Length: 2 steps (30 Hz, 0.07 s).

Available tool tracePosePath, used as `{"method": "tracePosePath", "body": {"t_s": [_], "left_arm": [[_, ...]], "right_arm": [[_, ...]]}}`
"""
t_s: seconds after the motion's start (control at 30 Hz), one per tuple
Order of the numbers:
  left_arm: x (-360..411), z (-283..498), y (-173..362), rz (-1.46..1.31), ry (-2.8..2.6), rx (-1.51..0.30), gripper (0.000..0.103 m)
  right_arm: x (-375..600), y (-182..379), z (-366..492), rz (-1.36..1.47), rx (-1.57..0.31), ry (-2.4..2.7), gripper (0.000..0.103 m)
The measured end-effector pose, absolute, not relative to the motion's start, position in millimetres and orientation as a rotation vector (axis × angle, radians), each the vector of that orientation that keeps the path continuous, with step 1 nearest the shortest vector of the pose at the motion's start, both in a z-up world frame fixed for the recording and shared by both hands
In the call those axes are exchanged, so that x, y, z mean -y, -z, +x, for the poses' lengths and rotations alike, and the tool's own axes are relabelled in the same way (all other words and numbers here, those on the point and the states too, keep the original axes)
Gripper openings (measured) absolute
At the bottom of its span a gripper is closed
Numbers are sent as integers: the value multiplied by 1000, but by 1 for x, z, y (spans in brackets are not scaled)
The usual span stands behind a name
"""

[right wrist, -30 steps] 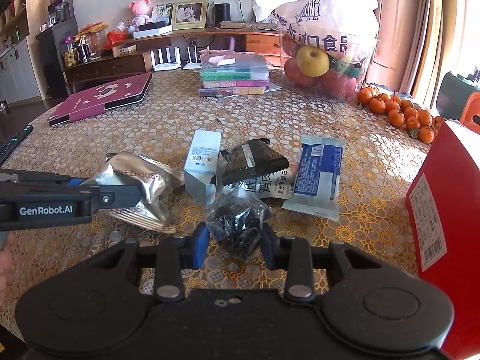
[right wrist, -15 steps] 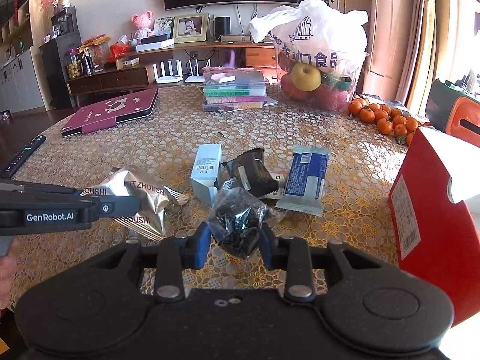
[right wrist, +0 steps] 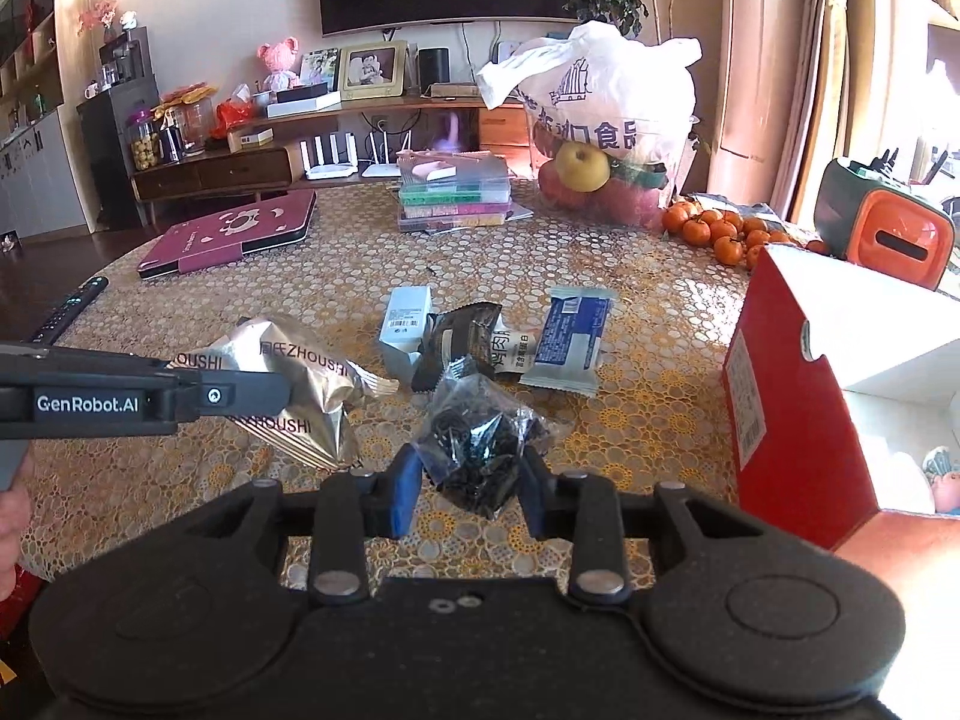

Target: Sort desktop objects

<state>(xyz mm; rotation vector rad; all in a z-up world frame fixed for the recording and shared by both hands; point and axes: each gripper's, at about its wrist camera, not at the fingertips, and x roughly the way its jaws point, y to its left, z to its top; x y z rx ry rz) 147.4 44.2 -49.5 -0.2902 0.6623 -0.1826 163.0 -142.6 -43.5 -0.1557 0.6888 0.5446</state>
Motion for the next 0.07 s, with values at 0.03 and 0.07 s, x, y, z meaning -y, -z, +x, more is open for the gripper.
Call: {"method": "tracePosePath", "body": {"t_s": [0.03,0.07], "left_arm": [[-42,146,47,-290,189,-659,22],[-39,143,44,-289,197,-655,22]], "right_arm": [[146,41,160,-154,-685,-541,33],[149,39,158,-153,-681,-538,33]]}}
